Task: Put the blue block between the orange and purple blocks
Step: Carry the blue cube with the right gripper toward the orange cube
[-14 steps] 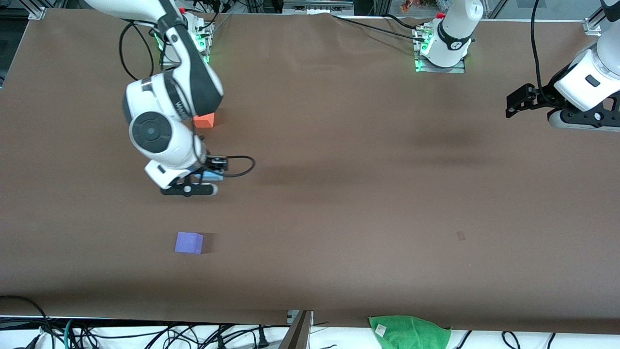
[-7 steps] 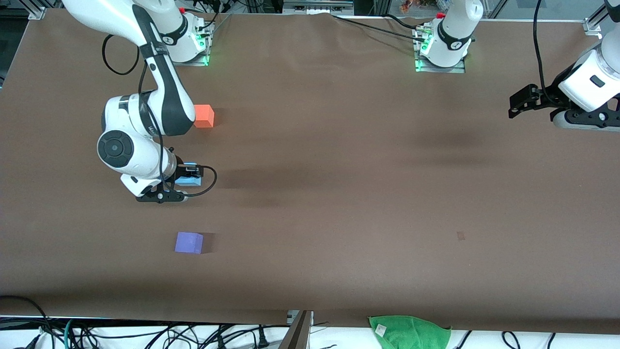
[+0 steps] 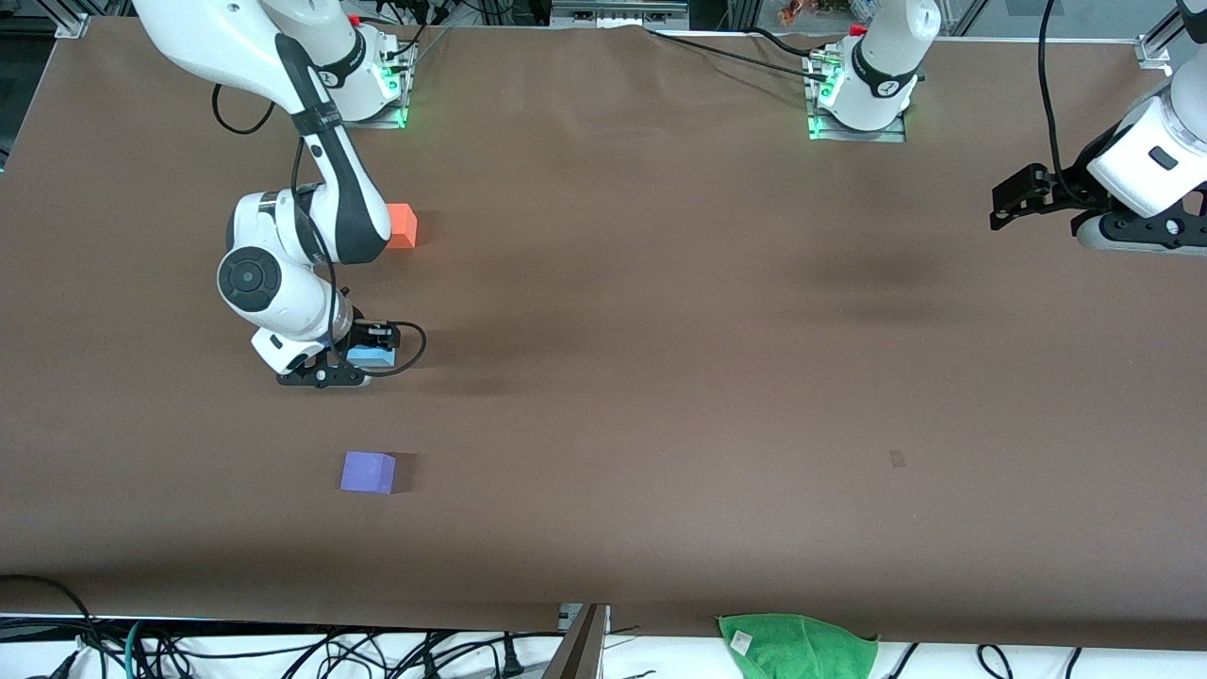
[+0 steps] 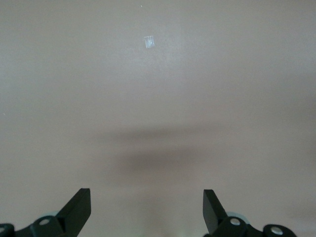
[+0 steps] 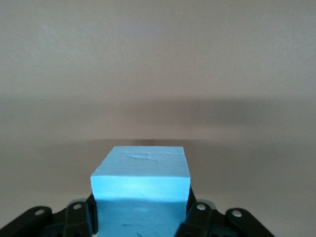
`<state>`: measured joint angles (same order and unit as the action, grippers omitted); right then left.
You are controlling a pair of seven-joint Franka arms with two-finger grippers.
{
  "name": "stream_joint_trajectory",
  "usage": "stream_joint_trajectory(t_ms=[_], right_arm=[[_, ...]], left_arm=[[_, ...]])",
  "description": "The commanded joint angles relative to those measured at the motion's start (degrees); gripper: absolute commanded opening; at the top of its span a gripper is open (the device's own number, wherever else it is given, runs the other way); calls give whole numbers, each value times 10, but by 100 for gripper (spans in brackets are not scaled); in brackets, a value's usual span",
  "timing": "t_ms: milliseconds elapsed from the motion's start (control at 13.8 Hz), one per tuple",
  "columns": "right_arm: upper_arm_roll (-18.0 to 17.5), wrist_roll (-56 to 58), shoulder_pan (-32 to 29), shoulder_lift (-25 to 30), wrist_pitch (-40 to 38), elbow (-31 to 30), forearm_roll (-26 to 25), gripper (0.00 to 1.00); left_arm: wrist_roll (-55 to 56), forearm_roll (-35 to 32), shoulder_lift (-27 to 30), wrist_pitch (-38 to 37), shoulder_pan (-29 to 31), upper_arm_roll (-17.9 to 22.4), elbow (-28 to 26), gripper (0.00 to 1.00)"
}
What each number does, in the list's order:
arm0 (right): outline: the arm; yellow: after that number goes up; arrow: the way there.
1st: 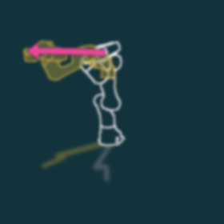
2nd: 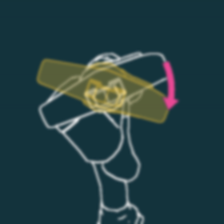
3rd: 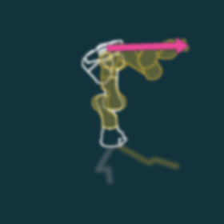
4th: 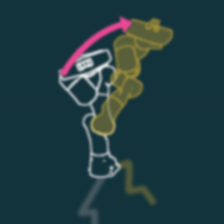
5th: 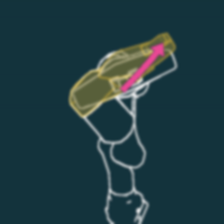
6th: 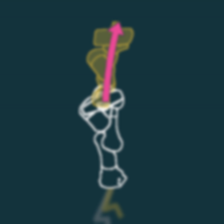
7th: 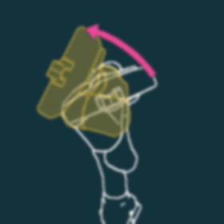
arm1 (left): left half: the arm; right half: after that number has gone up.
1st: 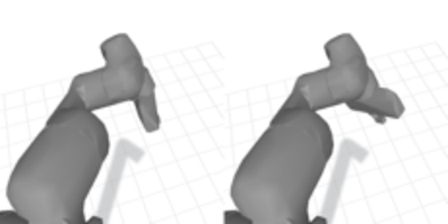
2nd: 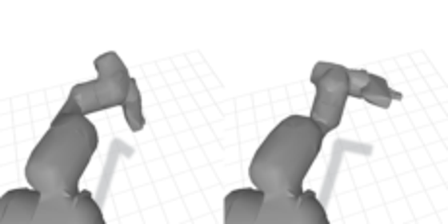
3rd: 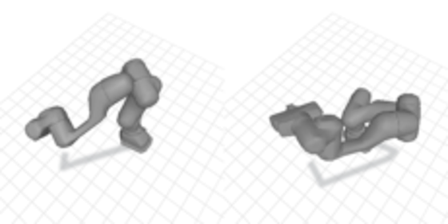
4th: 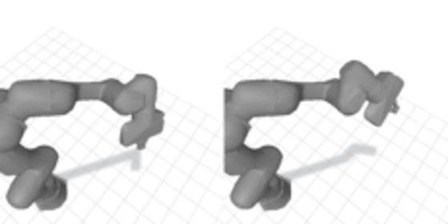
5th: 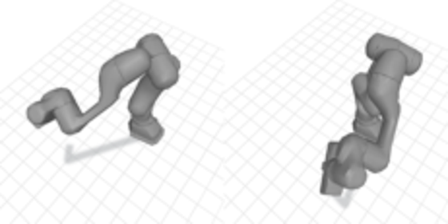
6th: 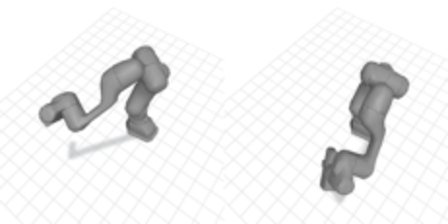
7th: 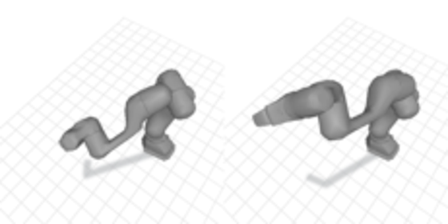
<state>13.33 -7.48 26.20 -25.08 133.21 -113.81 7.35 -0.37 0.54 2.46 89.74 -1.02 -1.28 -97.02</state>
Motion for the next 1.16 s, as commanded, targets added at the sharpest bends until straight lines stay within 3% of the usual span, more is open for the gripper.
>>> stream_joint_trajectory(t_ms=[0, 1091], right_arm=[[0, 26, -2, -3, 20, -12, 11, 43], [-7, 34, -2, -38, 110, -45, 12, 45]], left_arm=[[-13, -11, -1, -7, 3, -1, 10, 100], [-13, -11, 0, -7, 4, -1, 11, 100]])
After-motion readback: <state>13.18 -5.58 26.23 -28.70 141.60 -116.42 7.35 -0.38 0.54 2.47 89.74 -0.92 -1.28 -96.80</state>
